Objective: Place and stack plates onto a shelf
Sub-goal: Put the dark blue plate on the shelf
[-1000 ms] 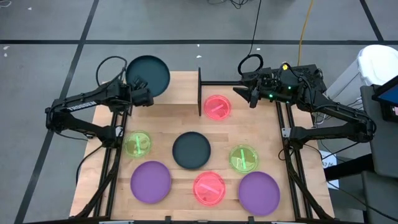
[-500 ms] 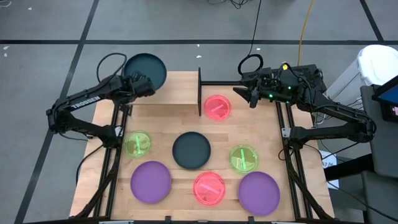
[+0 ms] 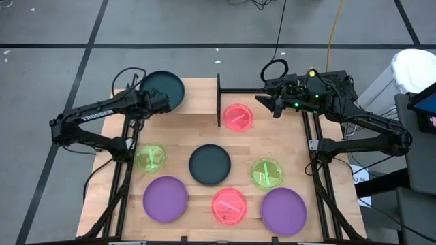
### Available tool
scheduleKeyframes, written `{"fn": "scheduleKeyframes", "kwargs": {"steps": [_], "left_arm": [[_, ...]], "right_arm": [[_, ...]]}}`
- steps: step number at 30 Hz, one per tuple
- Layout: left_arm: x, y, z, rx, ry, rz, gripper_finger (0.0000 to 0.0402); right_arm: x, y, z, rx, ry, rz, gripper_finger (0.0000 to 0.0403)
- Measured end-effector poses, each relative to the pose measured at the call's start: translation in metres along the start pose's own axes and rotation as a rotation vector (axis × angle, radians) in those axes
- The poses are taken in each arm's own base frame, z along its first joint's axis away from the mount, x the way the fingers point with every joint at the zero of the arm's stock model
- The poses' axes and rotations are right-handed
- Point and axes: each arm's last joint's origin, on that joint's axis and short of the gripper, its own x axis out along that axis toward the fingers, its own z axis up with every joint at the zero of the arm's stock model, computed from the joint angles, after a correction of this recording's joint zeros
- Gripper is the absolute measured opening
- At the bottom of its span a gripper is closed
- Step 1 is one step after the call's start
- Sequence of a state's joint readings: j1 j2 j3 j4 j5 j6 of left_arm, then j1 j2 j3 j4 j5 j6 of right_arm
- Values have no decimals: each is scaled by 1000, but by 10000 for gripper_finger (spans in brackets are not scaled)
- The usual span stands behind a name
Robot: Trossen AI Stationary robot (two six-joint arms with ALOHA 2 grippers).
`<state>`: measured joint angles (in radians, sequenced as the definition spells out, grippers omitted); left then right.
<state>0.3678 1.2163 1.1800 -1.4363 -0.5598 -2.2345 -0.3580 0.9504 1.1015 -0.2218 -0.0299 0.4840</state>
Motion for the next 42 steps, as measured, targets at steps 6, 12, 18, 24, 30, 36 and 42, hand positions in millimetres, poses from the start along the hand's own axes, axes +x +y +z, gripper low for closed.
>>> {"fn": "scheduleKeyframes", "kwargs": {"steps": [6, 12, 18, 24, 30, 36, 42], "left_arm": [[8, 2, 0, -2, -28, 13, 19], [16, 4, 2, -6, -45, 38, 22], [20, 6, 1, -10, -56, 52, 24], [20, 7, 2, -11, -60, 58, 25], [20, 8, 3, 11, -69, 71, 26], [21, 9, 5, 41, -78, 86, 42], [21, 8, 6, 42, -84, 95, 95]], "right_arm": [[1, 0, 0, 1, 2, -3, 272], [1, -1, 0, -1, 1, -8, 272], [2, -1, -1, -1, 1, -11, 272], [2, -1, 0, -1, -8, -29, 272], [2, -2, 0, -1, -19, -53, 272], [4, -3, -1, 0, -14, -57, 272], [4, -2, -1, 1, -14, -56, 272]]}}
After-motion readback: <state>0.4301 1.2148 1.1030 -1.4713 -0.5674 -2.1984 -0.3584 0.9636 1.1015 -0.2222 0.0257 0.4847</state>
